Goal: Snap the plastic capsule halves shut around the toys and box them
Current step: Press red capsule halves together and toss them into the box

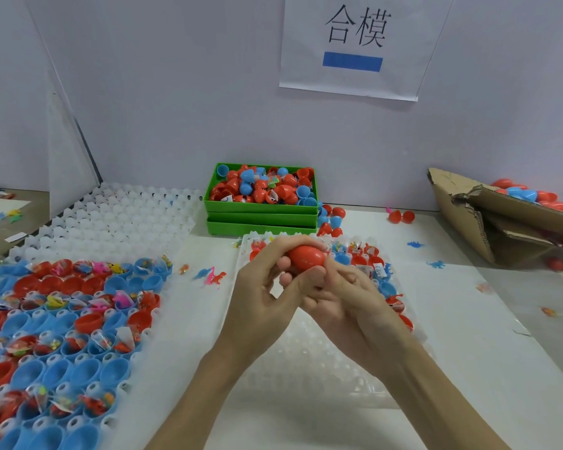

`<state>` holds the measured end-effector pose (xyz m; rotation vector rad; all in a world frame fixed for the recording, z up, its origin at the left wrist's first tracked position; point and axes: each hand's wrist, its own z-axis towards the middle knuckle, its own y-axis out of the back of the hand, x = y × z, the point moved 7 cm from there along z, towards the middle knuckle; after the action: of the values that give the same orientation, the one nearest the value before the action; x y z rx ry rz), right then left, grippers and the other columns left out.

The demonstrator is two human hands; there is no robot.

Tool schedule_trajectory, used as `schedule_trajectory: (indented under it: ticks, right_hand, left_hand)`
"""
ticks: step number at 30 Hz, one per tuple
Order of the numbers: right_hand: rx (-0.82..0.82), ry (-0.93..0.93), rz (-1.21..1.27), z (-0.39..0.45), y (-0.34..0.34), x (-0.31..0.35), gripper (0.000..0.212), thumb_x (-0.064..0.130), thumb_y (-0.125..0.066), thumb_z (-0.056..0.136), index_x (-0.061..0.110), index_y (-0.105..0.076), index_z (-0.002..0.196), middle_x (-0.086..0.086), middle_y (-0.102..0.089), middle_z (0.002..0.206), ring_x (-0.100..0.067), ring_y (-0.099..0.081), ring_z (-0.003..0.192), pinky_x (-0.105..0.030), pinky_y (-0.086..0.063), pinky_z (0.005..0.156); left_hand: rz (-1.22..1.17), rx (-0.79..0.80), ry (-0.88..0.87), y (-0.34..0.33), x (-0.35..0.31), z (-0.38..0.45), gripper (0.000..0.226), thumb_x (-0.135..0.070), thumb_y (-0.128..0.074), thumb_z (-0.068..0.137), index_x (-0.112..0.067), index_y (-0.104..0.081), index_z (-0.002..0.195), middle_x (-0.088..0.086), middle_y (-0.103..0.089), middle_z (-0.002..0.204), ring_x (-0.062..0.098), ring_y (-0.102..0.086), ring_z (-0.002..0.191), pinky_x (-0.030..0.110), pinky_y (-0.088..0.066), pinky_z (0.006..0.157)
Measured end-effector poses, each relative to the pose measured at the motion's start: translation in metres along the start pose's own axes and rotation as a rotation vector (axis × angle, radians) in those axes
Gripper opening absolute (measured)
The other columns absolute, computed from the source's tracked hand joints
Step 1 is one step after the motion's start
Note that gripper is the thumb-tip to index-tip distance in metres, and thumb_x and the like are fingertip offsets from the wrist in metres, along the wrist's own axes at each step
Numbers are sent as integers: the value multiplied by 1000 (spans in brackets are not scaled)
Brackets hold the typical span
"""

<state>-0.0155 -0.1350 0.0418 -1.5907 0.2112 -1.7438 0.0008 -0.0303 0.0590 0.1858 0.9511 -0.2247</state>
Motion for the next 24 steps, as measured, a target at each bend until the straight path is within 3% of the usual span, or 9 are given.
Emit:
schedule_trajectory:
  ticks: [5, 10, 13, 18, 21, 24]
  right_hand:
    - [67, -68, 159, -3, -5, -2, 44, 23, -63, 101, -6, -62, 134, -27, -62, 138, -38, -63, 127, -40, -51, 106]
    - [47, -92, 177, -3, -6, -3, 45, 23, -61, 103, -7, -59, 137, -31, -57, 142, -41, -59, 131, -43, -50, 108]
    - [26, -89, 175, -3, -2, -2, 43, 23, -58, 104, -6, -60, 137, -34, -53, 145, -44, -54, 136, -45, -48, 110]
    - [-120, -45, -151, -1, 8, 2, 49, 36, -48, 108, -1, -56, 139, -27, -65, 134, -43, -64, 124, -49, -55, 102]
    - [-321, 95, -515, -3, 19, 14, 45, 39, -54, 100, 7, -63, 131, -13, -76, 115, -32, -75, 105, -41, -62, 89]
    - [-422, 173, -705, -7, 25, 28, 40, 36, -57, 95, 10, -71, 122, -7, -77, 103, -24, -75, 96, -39, -63, 86]
  left_hand:
    - [69, 26, -92, 1, -4, 1, 33, -23, -67, 99, -13, -62, 131, -2, -65, 130, 29, -58, 130, 31, -50, 107]
    - [-75, 64, -9, 1, 2, -2, 30, -22, -58, 104, -12, -63, 132, 4, -67, 133, 32, -58, 133, 37, -51, 109]
    - [-70, 37, 3, 5, 2, 1, 27, -18, -56, 105, -10, -68, 126, 6, -70, 127, 33, -60, 130, 32, -51, 106]
    - [-61, -9, 38, 11, 6, 5, 28, -28, -61, 100, -17, -73, 123, -2, -71, 124, 25, -68, 121, 29, -59, 92]
    - [14, -30, 34, 13, 9, 7, 29, -35, -63, 97, -26, -73, 123, -8, -72, 122, 21, -65, 123, 29, -57, 97]
    - [112, -50, 14, 14, 15, 8, 31, -34, -67, 96, -28, -72, 125, -9, -65, 124, 24, -61, 125, 30, -56, 98]
